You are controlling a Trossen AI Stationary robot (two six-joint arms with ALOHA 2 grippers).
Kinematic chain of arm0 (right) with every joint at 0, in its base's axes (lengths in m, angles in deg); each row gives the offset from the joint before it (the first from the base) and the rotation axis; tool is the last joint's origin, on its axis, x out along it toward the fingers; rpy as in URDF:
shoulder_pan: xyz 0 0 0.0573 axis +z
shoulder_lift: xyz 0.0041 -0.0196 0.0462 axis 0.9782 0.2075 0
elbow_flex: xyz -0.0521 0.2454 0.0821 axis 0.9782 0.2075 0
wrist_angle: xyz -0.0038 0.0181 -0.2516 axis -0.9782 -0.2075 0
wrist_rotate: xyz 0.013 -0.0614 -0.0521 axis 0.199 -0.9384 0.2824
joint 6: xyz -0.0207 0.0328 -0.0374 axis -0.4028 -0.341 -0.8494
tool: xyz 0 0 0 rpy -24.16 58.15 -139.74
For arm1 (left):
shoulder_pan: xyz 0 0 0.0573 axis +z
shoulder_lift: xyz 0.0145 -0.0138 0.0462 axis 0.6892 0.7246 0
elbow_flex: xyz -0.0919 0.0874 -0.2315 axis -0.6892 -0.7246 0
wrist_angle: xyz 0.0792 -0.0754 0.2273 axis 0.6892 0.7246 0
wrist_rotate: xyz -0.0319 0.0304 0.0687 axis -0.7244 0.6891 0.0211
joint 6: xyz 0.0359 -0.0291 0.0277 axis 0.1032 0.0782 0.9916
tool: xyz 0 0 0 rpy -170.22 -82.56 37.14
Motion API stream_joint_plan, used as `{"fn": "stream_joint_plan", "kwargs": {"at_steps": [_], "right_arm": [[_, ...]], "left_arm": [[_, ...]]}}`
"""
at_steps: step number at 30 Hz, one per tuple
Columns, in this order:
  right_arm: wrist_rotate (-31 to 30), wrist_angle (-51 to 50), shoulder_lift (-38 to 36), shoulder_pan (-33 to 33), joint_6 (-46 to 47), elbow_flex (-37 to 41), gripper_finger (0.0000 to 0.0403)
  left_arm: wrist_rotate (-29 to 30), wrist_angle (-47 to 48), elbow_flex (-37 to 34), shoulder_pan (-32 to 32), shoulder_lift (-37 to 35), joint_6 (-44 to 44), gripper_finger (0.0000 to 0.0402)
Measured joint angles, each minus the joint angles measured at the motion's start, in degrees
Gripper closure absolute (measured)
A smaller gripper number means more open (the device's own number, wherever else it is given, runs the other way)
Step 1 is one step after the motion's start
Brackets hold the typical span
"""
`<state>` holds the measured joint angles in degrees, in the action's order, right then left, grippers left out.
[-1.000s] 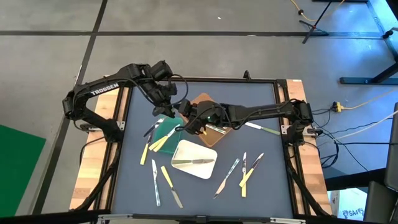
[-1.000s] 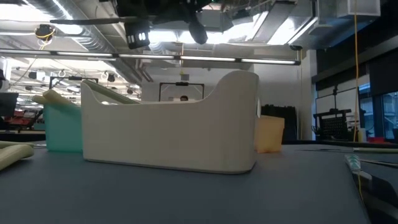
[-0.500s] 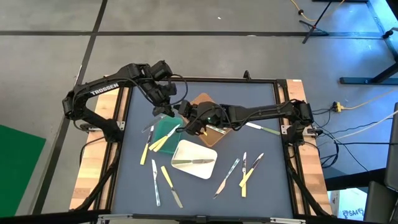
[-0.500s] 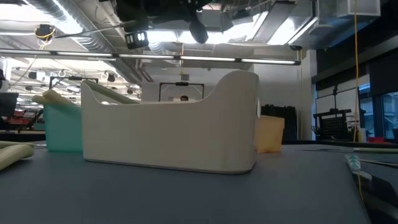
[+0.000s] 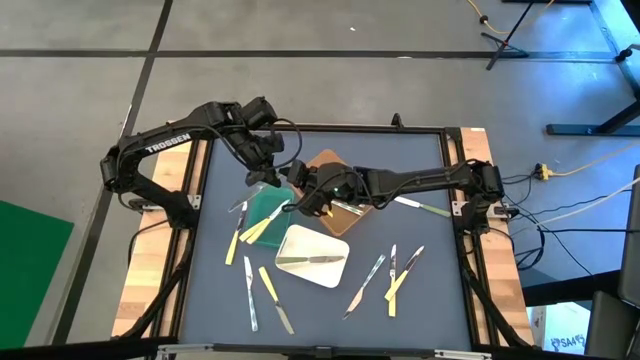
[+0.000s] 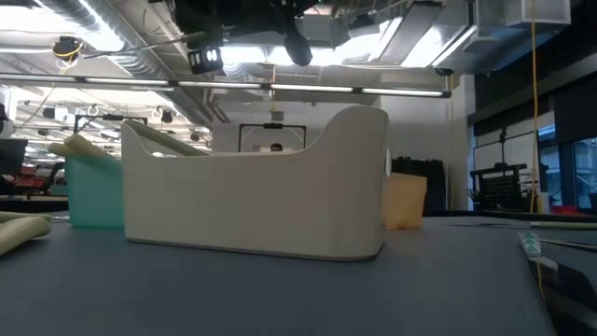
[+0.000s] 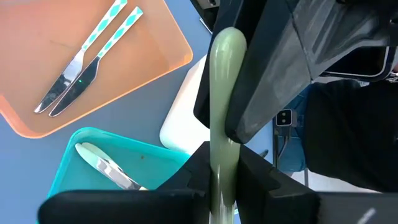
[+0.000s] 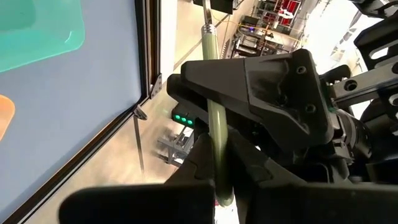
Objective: Sort silverware by color (type)
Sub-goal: Put the green table knife into the white bin
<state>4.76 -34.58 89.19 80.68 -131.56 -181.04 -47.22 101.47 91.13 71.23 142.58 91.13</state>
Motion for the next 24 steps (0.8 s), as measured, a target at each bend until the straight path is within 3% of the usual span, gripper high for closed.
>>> {"fn": "stream_joint_plan", "kwargs": {"at_steps": [6, 11, 15, 24], "right_arm": [[-0.7, 0.0, 0.0, 0.0, 0.3, 0.0, 0.0383], [-0.9, 0.4, 0.0, 0.0, 1.2, 0.0, 0.0334], [-1.2, 0.4, 0.0, 0.0, 7.0, 0.0, 0.0295], [-12.2, -1.4, 0.0, 0.0, 14.5, 0.0, 0.0286]], "left_arm": [[0.5, -0.3, 0.0, 0.0, 0.0, 0.0, 0.0365], [0.9, -0.5, 0.0, 0.0, 0.0, 0.0, 0.0369], [4.0, -0.4, 0.0, 0.0, 0.0, -2.3, 0.0378], [6.7, -0.2, 0.0, 0.0, 0.0, -3.3, 0.038]]}}
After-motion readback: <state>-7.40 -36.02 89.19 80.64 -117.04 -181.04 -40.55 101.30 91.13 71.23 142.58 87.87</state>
